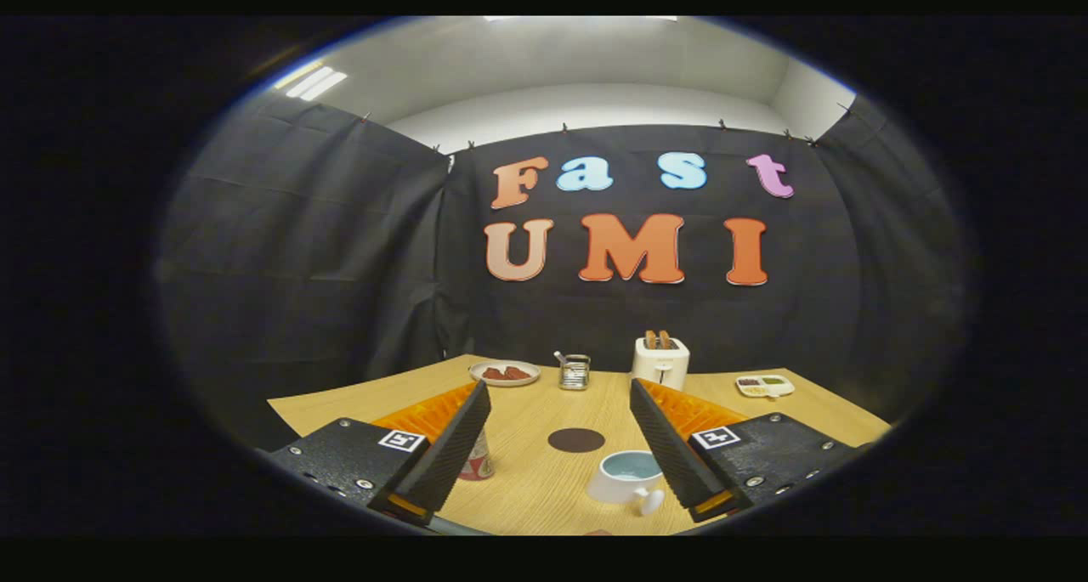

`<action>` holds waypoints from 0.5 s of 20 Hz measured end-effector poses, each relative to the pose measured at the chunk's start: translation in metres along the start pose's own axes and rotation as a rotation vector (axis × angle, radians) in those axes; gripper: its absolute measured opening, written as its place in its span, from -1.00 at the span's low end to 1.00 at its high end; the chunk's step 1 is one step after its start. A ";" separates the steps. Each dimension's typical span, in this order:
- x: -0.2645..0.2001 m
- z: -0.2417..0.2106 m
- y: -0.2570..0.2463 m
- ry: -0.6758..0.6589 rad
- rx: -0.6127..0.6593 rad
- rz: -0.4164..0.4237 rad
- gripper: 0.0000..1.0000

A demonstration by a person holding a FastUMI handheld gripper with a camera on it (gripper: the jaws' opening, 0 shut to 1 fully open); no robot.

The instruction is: Take the bottle from table, then pour the juice into the cup, finally place the bottle on the coaster

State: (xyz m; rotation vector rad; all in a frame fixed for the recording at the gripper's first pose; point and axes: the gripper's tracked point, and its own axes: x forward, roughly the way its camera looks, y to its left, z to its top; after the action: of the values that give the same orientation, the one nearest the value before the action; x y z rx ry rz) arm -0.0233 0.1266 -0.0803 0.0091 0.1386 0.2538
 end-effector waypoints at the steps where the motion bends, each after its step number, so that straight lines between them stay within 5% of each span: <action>1: 0.001 -0.006 0.005 0.016 0.008 0.007 0.96; 10: 0.011 -0.061 0.044 0.123 0.040 0.038 0.96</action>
State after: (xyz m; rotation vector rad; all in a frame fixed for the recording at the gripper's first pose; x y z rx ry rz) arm -0.0325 0.1714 -0.1411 0.0364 0.2656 0.2891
